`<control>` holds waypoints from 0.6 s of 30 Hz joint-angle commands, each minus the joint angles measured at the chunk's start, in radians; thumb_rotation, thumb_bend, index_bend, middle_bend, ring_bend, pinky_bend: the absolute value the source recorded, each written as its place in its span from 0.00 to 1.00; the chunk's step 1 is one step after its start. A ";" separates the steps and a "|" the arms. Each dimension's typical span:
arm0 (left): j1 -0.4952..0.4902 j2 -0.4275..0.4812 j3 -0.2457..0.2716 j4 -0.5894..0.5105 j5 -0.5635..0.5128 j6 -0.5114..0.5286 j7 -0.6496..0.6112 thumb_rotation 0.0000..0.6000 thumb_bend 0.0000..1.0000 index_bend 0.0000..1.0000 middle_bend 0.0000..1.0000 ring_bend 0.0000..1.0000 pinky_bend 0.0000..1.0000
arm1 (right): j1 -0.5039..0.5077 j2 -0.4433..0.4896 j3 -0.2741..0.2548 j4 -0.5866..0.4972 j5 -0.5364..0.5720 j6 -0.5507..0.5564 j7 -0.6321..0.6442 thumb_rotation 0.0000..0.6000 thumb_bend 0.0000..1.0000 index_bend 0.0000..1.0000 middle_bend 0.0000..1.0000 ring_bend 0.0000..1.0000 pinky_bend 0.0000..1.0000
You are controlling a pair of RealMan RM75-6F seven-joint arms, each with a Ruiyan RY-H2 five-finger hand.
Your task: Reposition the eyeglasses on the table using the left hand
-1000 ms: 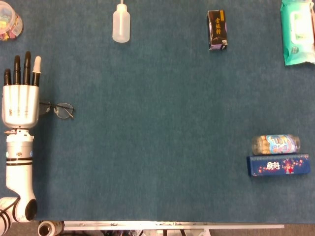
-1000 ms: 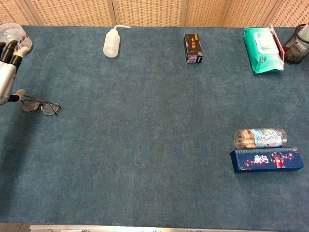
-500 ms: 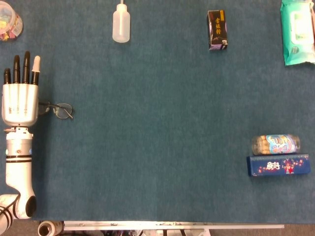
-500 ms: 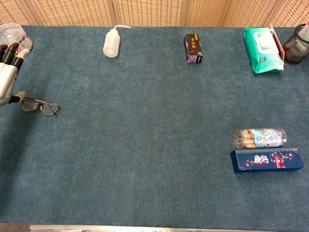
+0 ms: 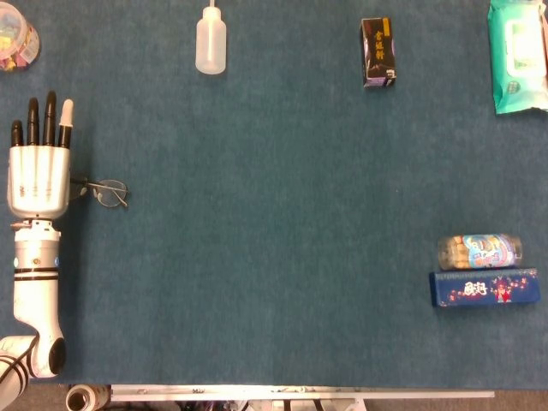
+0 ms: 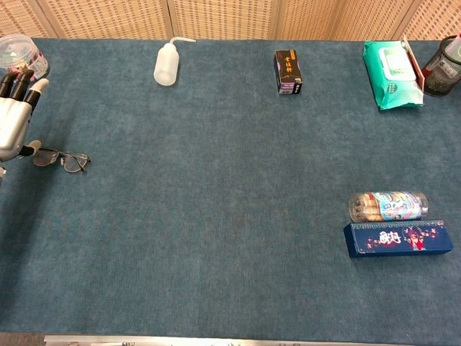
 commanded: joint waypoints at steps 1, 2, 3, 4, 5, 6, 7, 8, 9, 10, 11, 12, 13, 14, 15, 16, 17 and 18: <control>0.000 -0.003 0.001 0.006 0.000 -0.002 -0.003 1.00 0.18 0.06 0.00 0.03 0.22 | 0.000 0.000 0.000 0.000 0.000 -0.001 -0.001 1.00 0.31 0.60 0.57 0.51 0.52; 0.000 -0.004 0.001 0.009 0.000 -0.003 -0.003 1.00 0.18 0.06 0.00 0.03 0.22 | 0.000 0.000 0.000 -0.001 0.000 -0.001 -0.001 1.00 0.31 0.60 0.57 0.51 0.52; 0.000 -0.005 0.002 0.012 -0.001 -0.005 -0.003 1.00 0.18 0.06 0.00 0.03 0.22 | 0.000 0.000 0.000 -0.001 0.000 -0.001 -0.001 1.00 0.31 0.60 0.57 0.51 0.52; 0.000 -0.007 0.002 0.016 -0.002 -0.008 -0.002 1.00 0.18 0.06 0.00 0.03 0.22 | 0.000 0.000 0.000 -0.001 0.000 -0.001 -0.001 1.00 0.31 0.60 0.57 0.51 0.52; 0.000 -0.008 0.002 0.020 -0.004 -0.010 -0.003 1.00 0.18 0.06 0.00 0.03 0.22 | 0.000 0.000 0.000 -0.001 0.000 0.000 -0.001 1.00 0.31 0.60 0.57 0.51 0.52; 0.001 -0.010 0.002 0.023 -0.004 -0.011 -0.003 1.00 0.19 0.06 0.00 0.03 0.22 | 0.000 0.001 0.000 -0.002 0.000 0.000 -0.001 1.00 0.31 0.60 0.57 0.51 0.52; 0.000 -0.012 0.002 0.026 -0.005 -0.013 -0.005 1.00 0.18 0.06 0.00 0.03 0.22 | -0.001 0.001 0.000 -0.002 0.000 0.000 0.000 1.00 0.31 0.60 0.57 0.51 0.52; 0.000 -0.014 0.002 0.030 -0.006 -0.016 -0.006 1.00 0.18 0.06 0.00 0.03 0.22 | -0.001 0.001 0.000 -0.002 0.001 0.000 0.000 1.00 0.31 0.60 0.57 0.51 0.52; 0.000 -0.016 0.002 0.034 -0.007 -0.018 -0.007 1.00 0.18 0.06 0.00 0.03 0.22 | -0.001 0.001 0.000 -0.002 0.001 0.000 0.001 1.00 0.31 0.60 0.57 0.51 0.52; 0.000 -0.017 0.003 0.037 -0.007 -0.019 -0.008 1.00 0.18 0.06 0.00 0.03 0.22 | -0.001 0.001 0.000 -0.002 0.001 0.000 0.001 1.00 0.31 0.60 0.57 0.51 0.52; 0.000 -0.019 0.004 0.042 -0.007 -0.021 -0.008 1.00 0.18 0.06 0.00 0.03 0.22 | -0.001 0.001 0.000 -0.002 0.001 0.000 0.001 1.00 0.31 0.60 0.57 0.51 0.52; 0.000 -0.021 0.004 0.046 -0.007 -0.023 -0.009 1.00 0.18 0.06 0.00 0.03 0.22 | -0.001 0.001 0.000 -0.002 0.001 0.000 0.001 1.00 0.31 0.60 0.57 0.51 0.52; 0.000 -0.023 0.004 0.051 -0.008 -0.025 -0.009 1.00 0.18 0.06 0.00 0.03 0.22 | -0.001 0.001 0.000 -0.001 0.001 0.000 0.000 1.00 0.31 0.60 0.57 0.51 0.52; 0.000 -0.024 0.004 0.054 -0.008 -0.027 -0.009 1.00 0.18 0.06 0.00 0.03 0.22 | -0.001 0.001 0.000 -0.001 0.001 -0.001 0.000 1.00 0.31 0.60 0.57 0.51 0.52; 0.000 -0.025 0.004 0.056 -0.009 -0.028 -0.009 1.00 0.18 0.06 0.00 0.03 0.22 | 0.000 0.001 0.000 -0.001 0.001 -0.001 0.000 1.00 0.31 0.60 0.57 0.51 0.52; 0.000 -0.026 0.004 0.058 -0.009 -0.029 -0.010 1.00 0.18 0.06 0.00 0.03 0.22 | 0.000 0.001 0.000 -0.001 0.001 -0.001 0.000 1.00 0.31 0.60 0.57 0.51 0.52; 0.000 -0.027 0.004 0.061 -0.010 -0.030 -0.014 1.00 0.18 0.06 0.00 0.03 0.22 | 0.000 0.001 0.000 -0.001 0.001 -0.002 0.000 1.00 0.31 0.60 0.57 0.51 0.52; 0.000 -0.028 0.003 0.063 -0.010 -0.030 -0.018 1.00 0.18 0.06 0.00 0.03 0.22 | 0.000 0.001 0.000 -0.001 0.002 -0.002 0.000 1.00 0.31 0.60 0.57 0.51 0.52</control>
